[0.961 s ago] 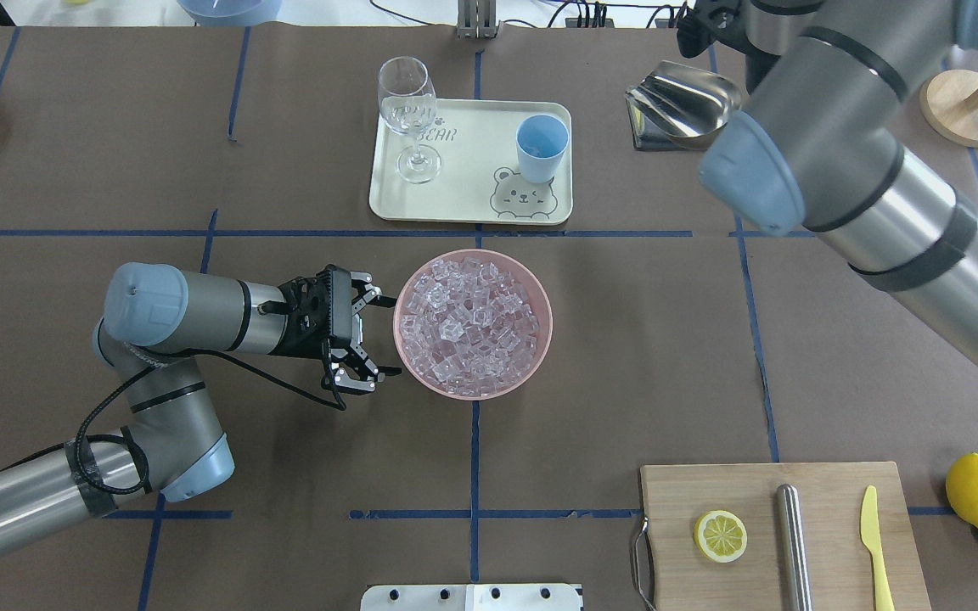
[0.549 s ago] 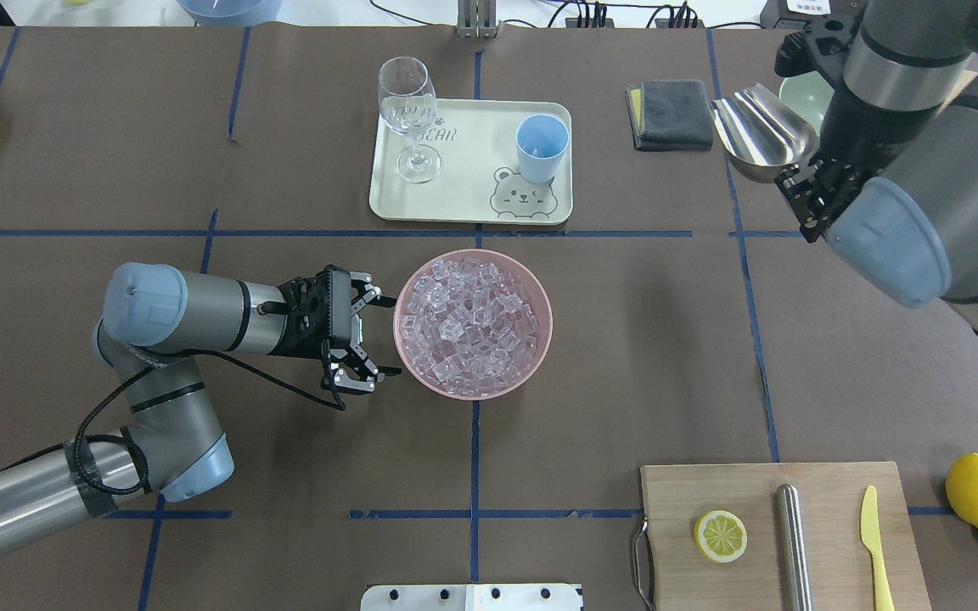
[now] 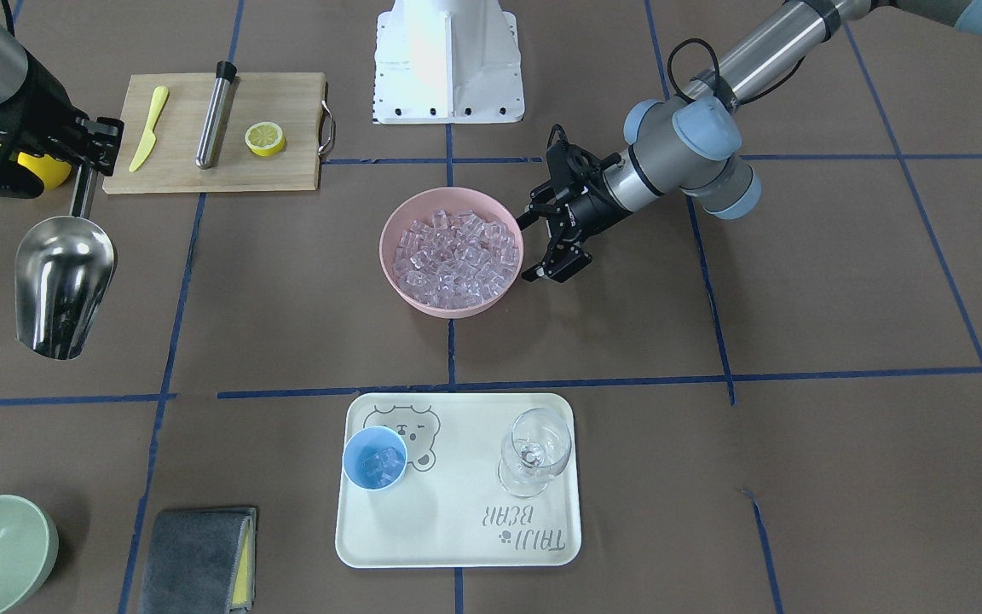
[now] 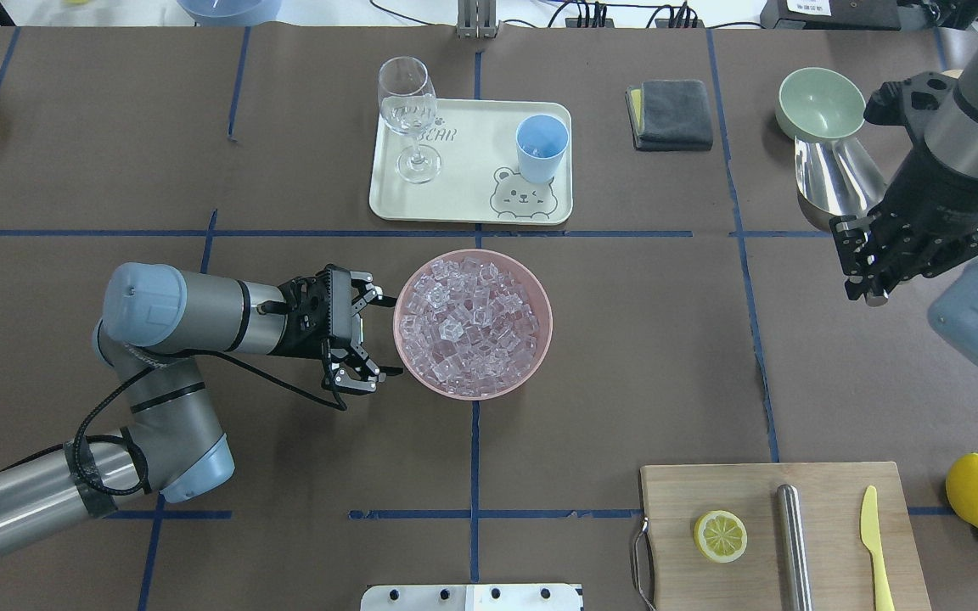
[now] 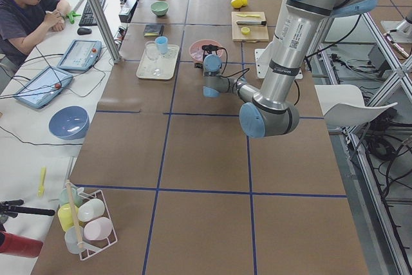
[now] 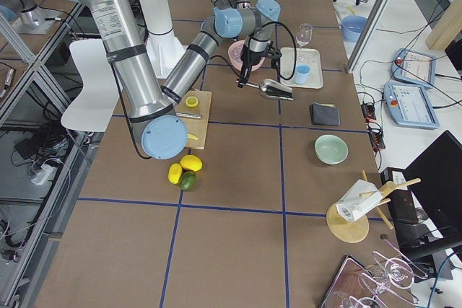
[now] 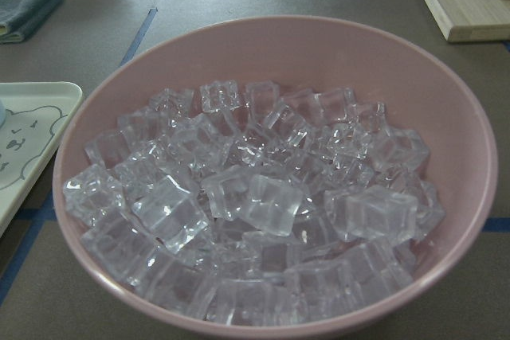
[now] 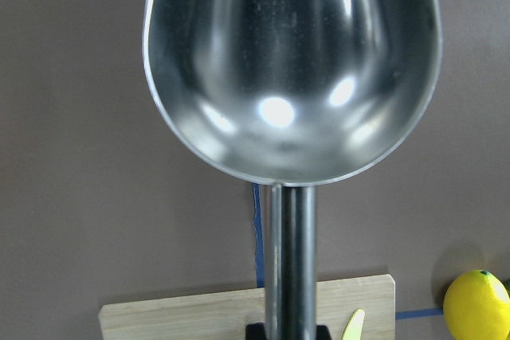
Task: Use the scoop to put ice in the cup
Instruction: 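Lower the scoop back onto the table near its starting spot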
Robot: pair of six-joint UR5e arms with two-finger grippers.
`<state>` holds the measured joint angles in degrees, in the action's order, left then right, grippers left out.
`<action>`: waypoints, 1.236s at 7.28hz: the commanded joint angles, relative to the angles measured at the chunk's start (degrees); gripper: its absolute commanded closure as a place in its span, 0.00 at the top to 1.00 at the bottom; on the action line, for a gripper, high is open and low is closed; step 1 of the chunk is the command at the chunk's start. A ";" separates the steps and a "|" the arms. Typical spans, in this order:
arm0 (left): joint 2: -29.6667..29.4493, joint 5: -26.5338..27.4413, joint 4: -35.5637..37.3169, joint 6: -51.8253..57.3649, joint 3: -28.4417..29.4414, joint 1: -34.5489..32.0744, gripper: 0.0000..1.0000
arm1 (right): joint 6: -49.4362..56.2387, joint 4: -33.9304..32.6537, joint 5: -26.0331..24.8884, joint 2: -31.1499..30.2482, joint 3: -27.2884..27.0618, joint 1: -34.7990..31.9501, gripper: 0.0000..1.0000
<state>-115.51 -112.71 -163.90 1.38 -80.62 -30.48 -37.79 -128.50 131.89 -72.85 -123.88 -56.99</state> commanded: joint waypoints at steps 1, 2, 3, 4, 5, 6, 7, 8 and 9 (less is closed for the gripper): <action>0.11 0.03 0.15 0.20 0.02 -0.02 1.00 | -8.02 17.14 1.35 -10.70 0.04 1.08 0.00; 0.11 0.03 0.24 0.29 0.02 0.07 1.00 | -12.26 24.88 1.18 -14.56 0.83 3.96 0.00; 0.11 0.03 0.16 0.37 0.02 0.07 1.00 | -16.57 34.79 1.00 -19.04 2.66 6.08 0.00; 0.11 0.03 0.24 0.37 0.02 0.07 1.00 | -22.18 45.16 -0.13 -21.61 5.64 8.89 0.00; 0.11 0.03 0.24 0.37 0.02 0.07 1.00 | -27.28 53.18 -2.14 -21.72 9.06 12.31 0.00; 0.11 0.03 0.24 0.37 0.02 -0.01 1.00 | -30.12 57.09 -5.21 -21.81 10.84 15.91 0.00; 0.28 0.03 0.33 0.55 0.11 0.07 1.00 | -29.89 57.30 -5.94 -22.16 10.85 16.64 0.00; 0.29 0.03 0.33 0.55 0.11 -0.01 1.00 | -29.19 57.22 -6.03 -22.51 10.86 17.69 0.00; 0.29 0.03 0.24 0.55 0.11 -0.02 1.00 | -29.18 57.22 -6.03 -22.42 10.86 19.01 0.00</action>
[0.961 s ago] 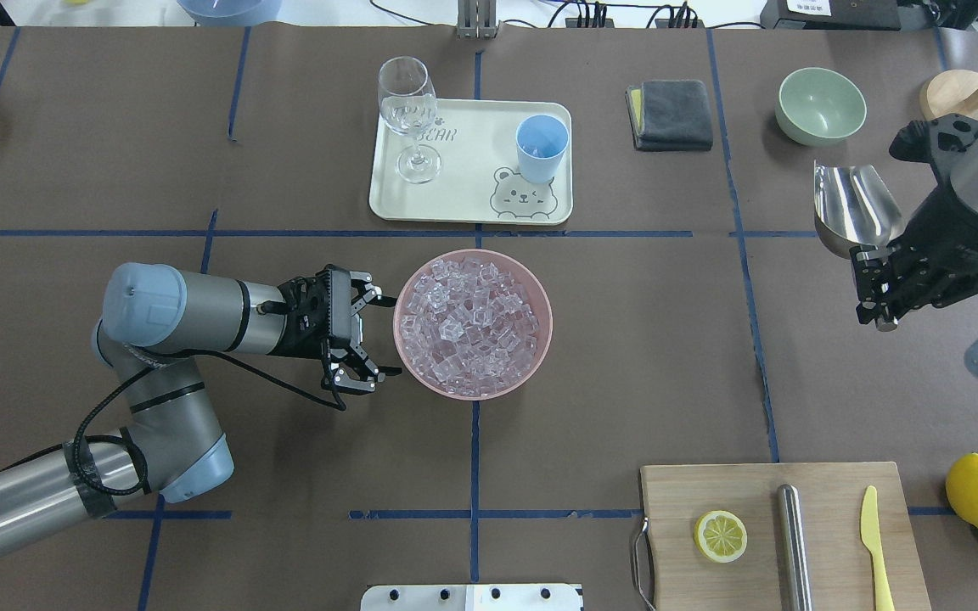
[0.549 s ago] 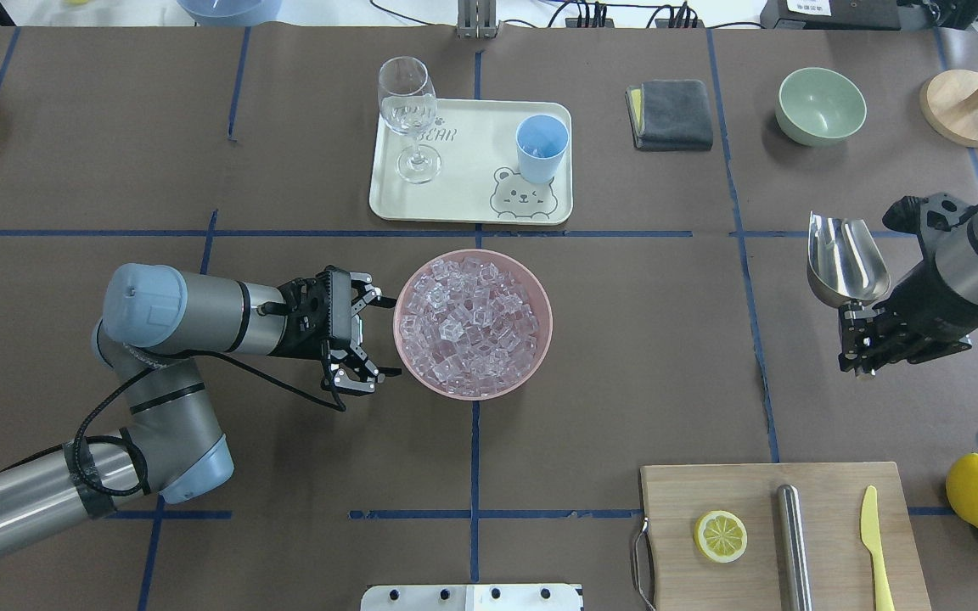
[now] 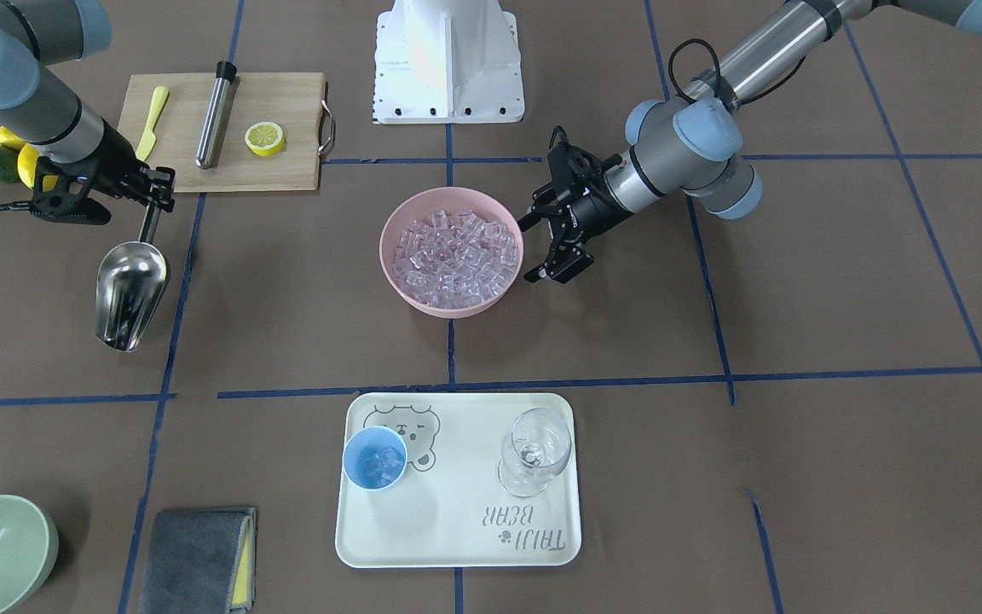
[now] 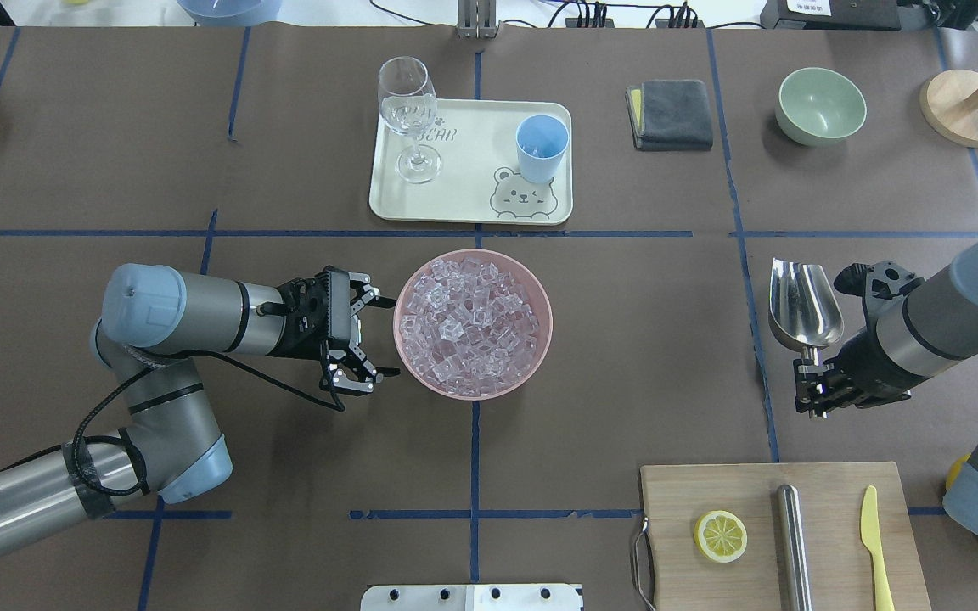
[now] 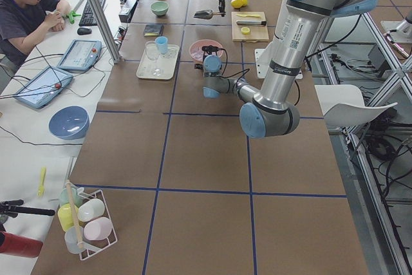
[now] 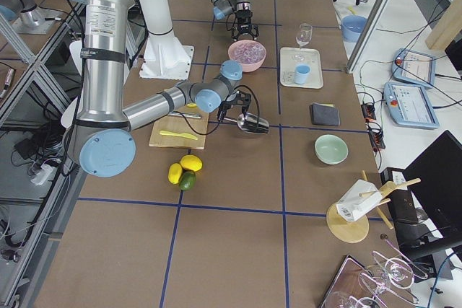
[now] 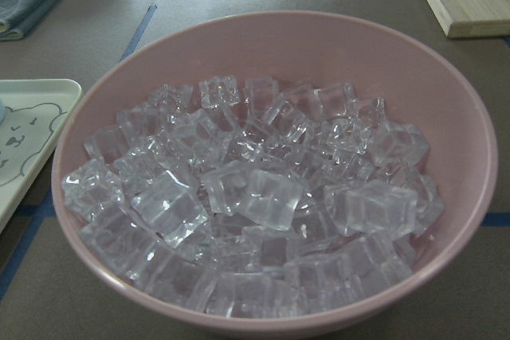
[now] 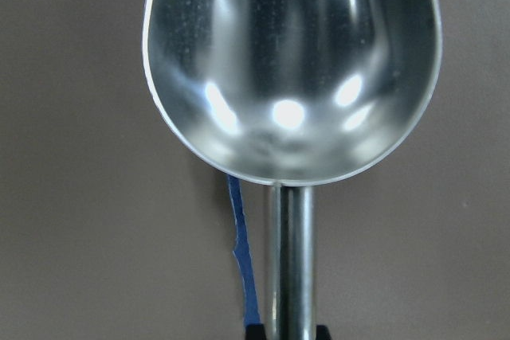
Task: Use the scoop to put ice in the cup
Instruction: 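Lower the scoop back onto the table near its starting spot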
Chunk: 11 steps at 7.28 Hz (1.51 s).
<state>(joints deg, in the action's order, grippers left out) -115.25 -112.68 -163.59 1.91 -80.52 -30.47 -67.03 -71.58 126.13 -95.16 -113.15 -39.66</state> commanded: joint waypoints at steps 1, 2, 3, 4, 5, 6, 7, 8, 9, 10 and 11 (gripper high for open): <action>0.03 0.00 -0.06 0.02 0.02 -0.03 1.00 | 0.06 0.31 -1.84 -0.29 0.21 3.25 0.00; 0.03 0.00 -0.06 0.02 0.02 -0.03 1.00 | 0.15 0.31 -2.46 -0.29 0.21 3.62 0.00; 0.03 0.00 -0.06 0.02 0.02 -0.03 1.00 | 0.15 0.31 -2.47 -0.46 0.21 3.71 0.00; 0.03 0.00 -0.06 0.02 0.02 -0.03 1.00 | 0.15 0.31 -2.47 -0.64 0.21 3.71 0.00; 0.03 0.00 -0.06 0.02 0.02 -0.03 1.00 | 0.15 0.31 -2.47 -0.73 0.21 3.71 0.00; 0.03 0.00 -0.06 0.02 0.02 0.06 1.00 | 0.15 0.31 -2.47 -0.82 0.21 3.71 0.00; 0.03 0.00 -0.06 0.02 0.02 -0.03 1.00 | 0.15 0.31 -2.47 -1.17 0.21 3.71 0.00; 0.03 0.00 -0.06 0.02 0.02 0.06 1.00 | 0.15 0.31 -2.47 -1.17 0.21 3.71 0.00; 0.03 0.00 -0.06 0.02 0.02 0.06 1.00 | 0.15 0.31 -2.56 -1.08 0.21 3.80 0.50; 0.03 0.00 -0.06 -0.15 0.02 0.06 1.00 | 0.06 0.31 -2.56 -0.99 0.21 3.71 0.99; 0.03 0.00 -0.15 -0.24 -0.07 0.06 1.00 | 0.06 0.31 -2.47 -0.73 0.13 3.71 1.00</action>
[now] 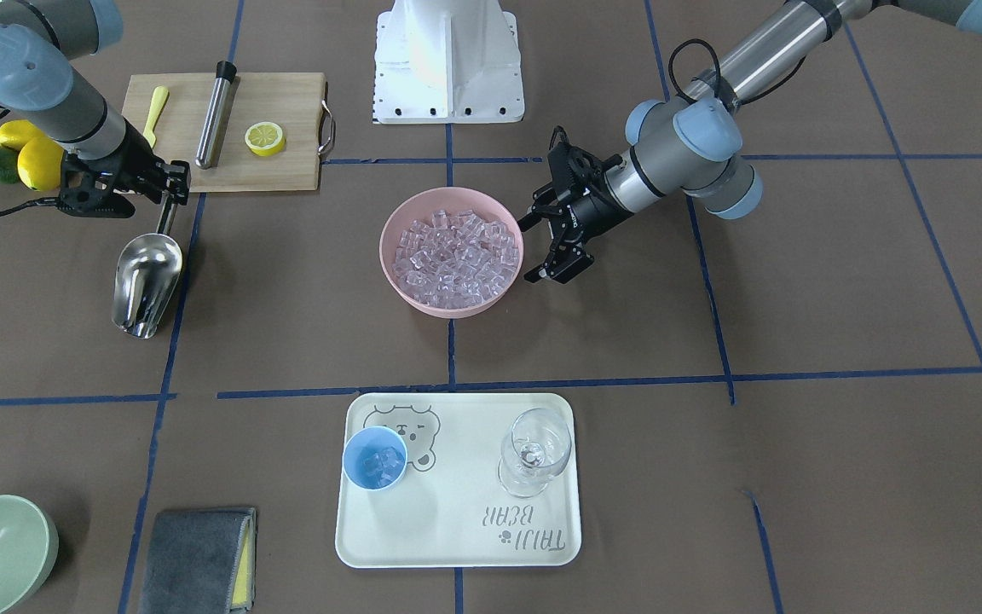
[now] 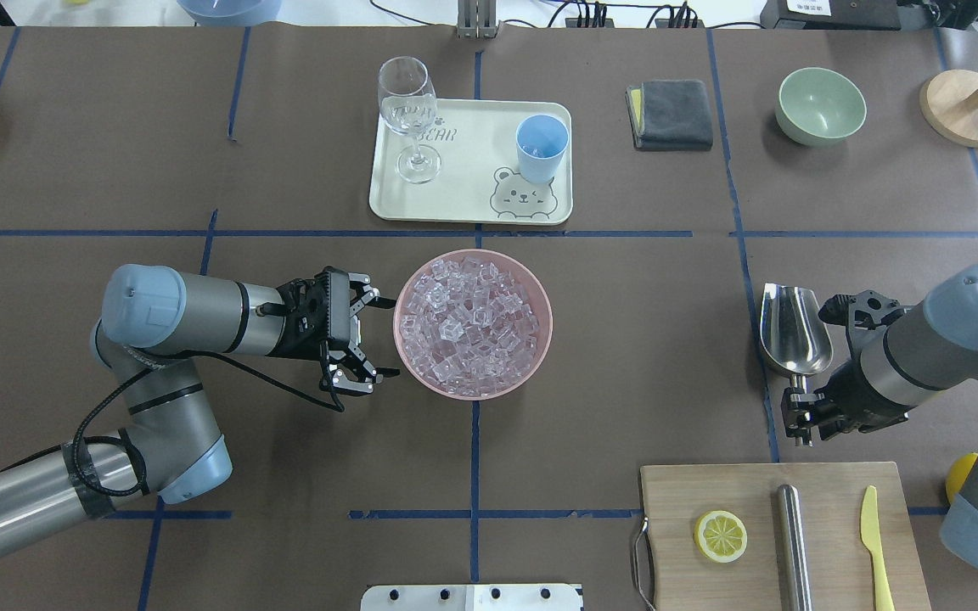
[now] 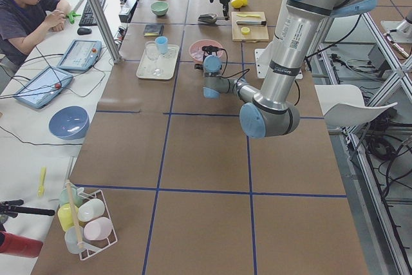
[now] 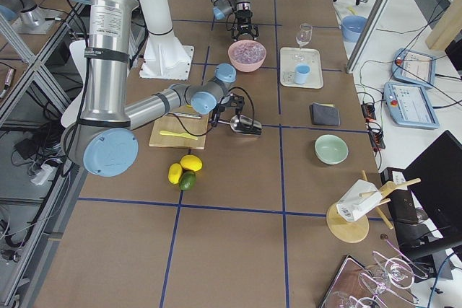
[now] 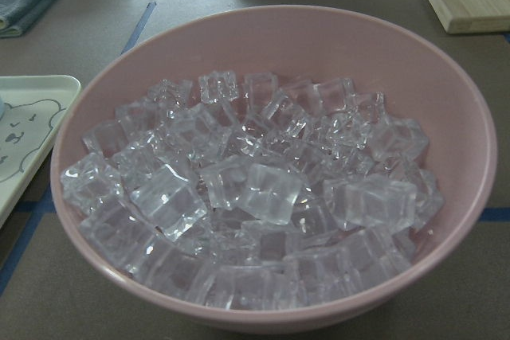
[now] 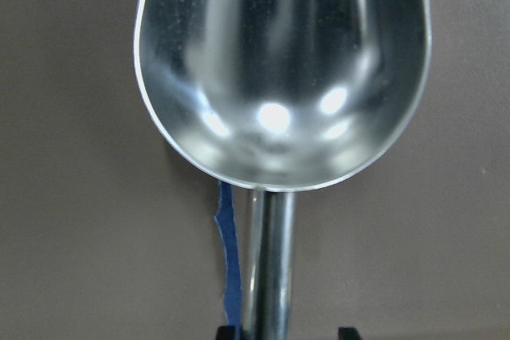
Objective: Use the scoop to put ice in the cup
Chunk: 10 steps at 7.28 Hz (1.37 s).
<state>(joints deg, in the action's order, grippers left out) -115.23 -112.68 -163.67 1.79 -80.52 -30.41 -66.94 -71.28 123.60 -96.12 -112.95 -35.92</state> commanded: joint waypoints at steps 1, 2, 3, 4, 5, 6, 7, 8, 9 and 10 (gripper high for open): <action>0.00 0.00 -0.15 -0.30 -0.07 -0.08 1.00 | -0.03 0.00 0.06 0.84 -0.52 -0.02 1.00; 0.09 0.00 -0.15 -0.30 -0.07 -0.09 1.00 | -0.03 0.00 0.06 1.02 -1.30 -1.50 1.00; 0.09 0.00 -0.15 -0.30 -0.07 -0.17 1.00 | 0.06 -0.09 0.06 1.29 -2.18 -4.82 1.00; 0.18 0.00 -0.07 -0.30 -0.07 -0.26 1.00 | 1.10 -0.09 0.06 1.29 -2.19 -7.99 1.00; 0.35 -0.09 -0.15 -0.30 -0.16 -0.44 1.00 | 9.46 -0.26 0.24 1.38 -2.02 -11.76 1.00; 0.70 -0.17 -0.07 -0.04 -0.16 -0.96 1.00 | 18.77 -0.79 0.93 1.03 -1.23 -15.72 1.00; 1.40 -0.52 0.02 0.31 -0.16 -2.01 1.00 | 27.22 -2.27 1.11 0.85 0.43 -20.72 1.00; 2.28 -0.61 0.02 0.49 -0.16 -2.72 1.00 | 37.74 -6.29 1.29 1.02 1.49 -25.55 1.00; 2.55 -1.22 0.02 0.40 -0.33 -3.85 1.00 | 49.07 -11.20 1.38 1.46 2.55 -31.26 1.00; 3.77 -6.36 0.37 0.40 -0.34 -7.17 1.00 | 58.50 -14.38 1.64 1.46 2.73 -36.45 1.00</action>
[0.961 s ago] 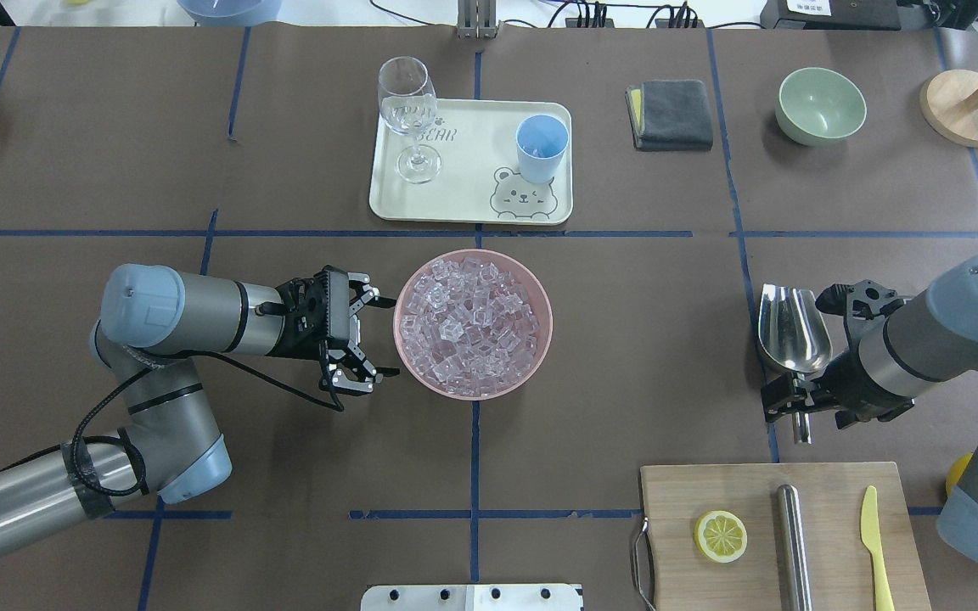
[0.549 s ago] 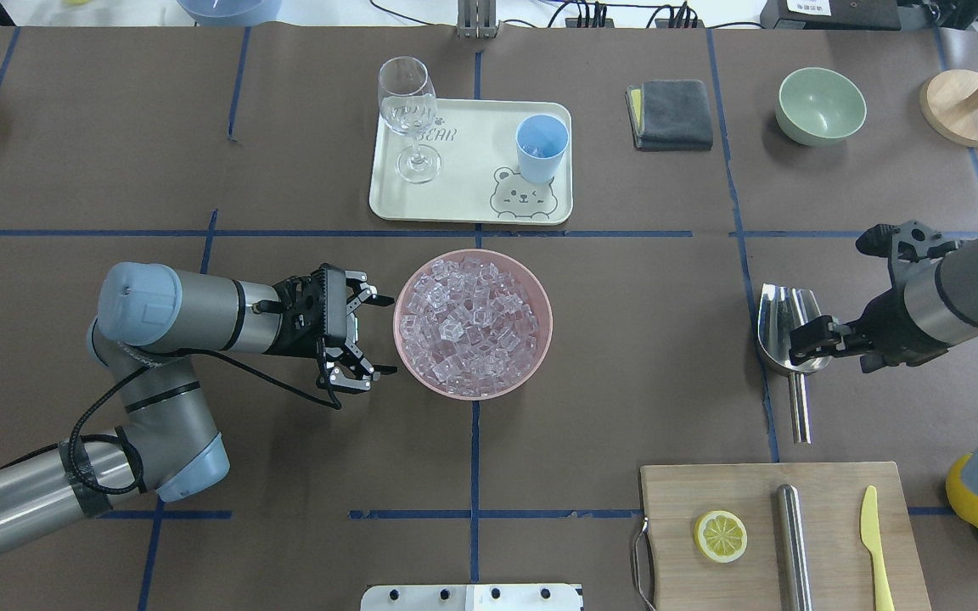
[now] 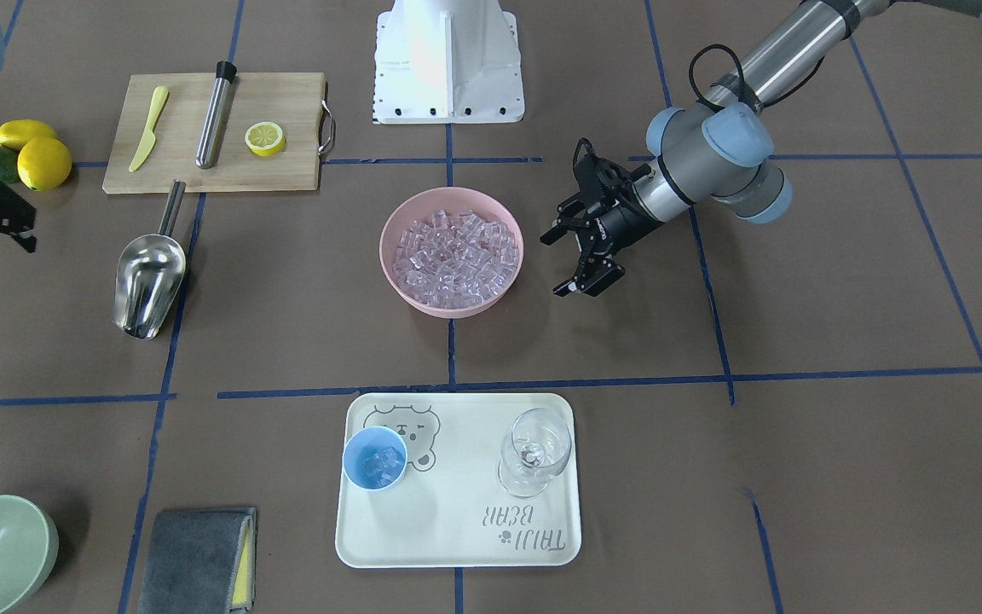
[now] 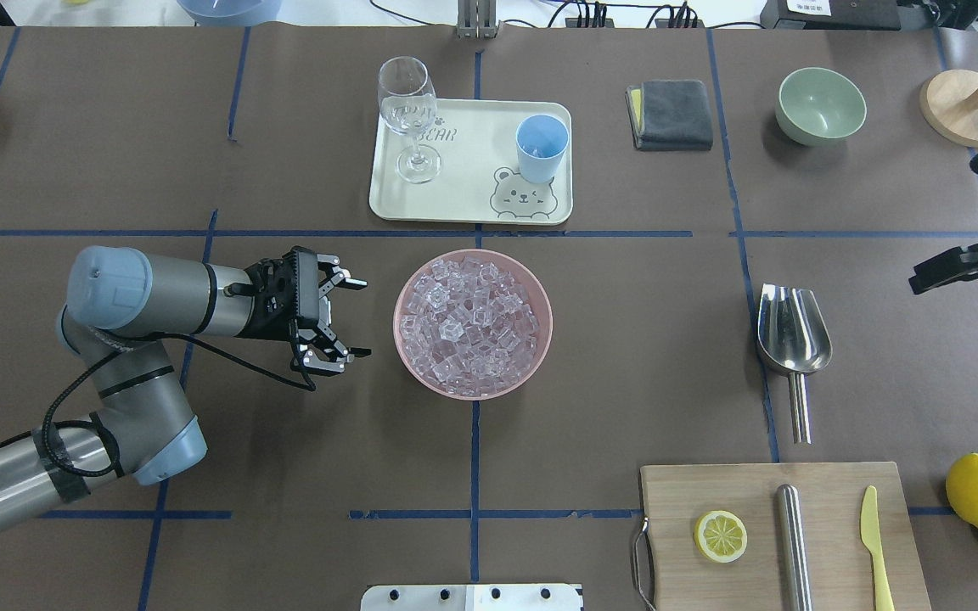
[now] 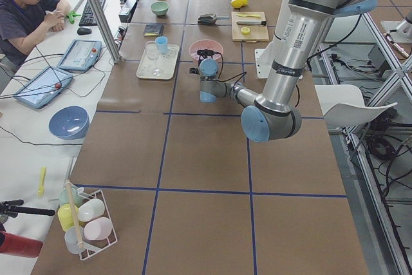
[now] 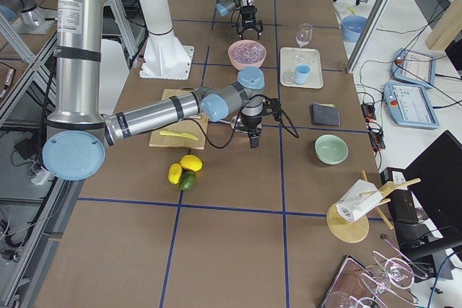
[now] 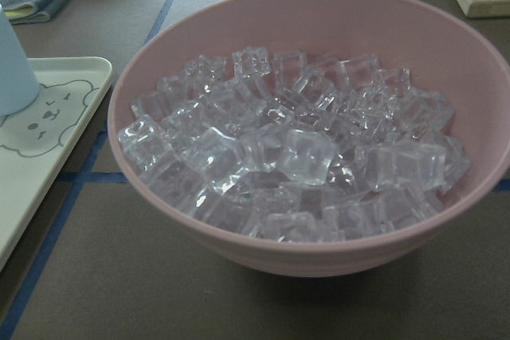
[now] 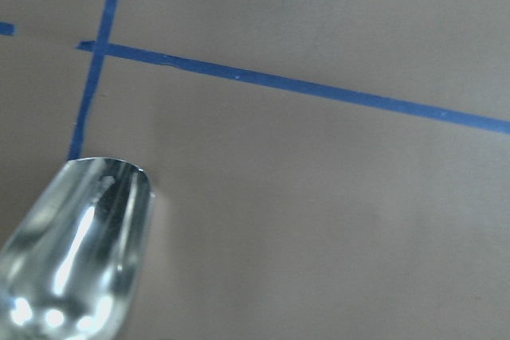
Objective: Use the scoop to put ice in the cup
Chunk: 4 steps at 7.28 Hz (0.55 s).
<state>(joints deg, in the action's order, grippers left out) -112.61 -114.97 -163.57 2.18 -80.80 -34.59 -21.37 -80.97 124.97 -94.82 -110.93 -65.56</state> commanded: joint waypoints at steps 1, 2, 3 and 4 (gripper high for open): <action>2.73 -10.56 0.62 0.01 0.03 -8.24 1.00 | 19.28 -8.12 1.93 -0.36 0.80 -10.17 1.00; 3.79 -14.80 1.06 -0.07 0.12 -12.65 1.00 | 24.05 -9.89 3.17 -1.67 0.98 -14.55 1.00; 5.19 -16.93 3.67 0.01 0.12 -16.87 1.00 | 28.71 -13.39 4.92 -2.64 0.81 -18.60 1.00; 5.46 -16.43 4.31 0.01 0.46 -20.65 1.00 | 29.36 -16.73 6.85 -3.09 0.54 -20.73 1.00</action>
<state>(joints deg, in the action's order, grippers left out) -108.01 -130.24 -160.67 2.18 -80.61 -50.18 4.90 -93.55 129.53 -97.06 -110.16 -82.54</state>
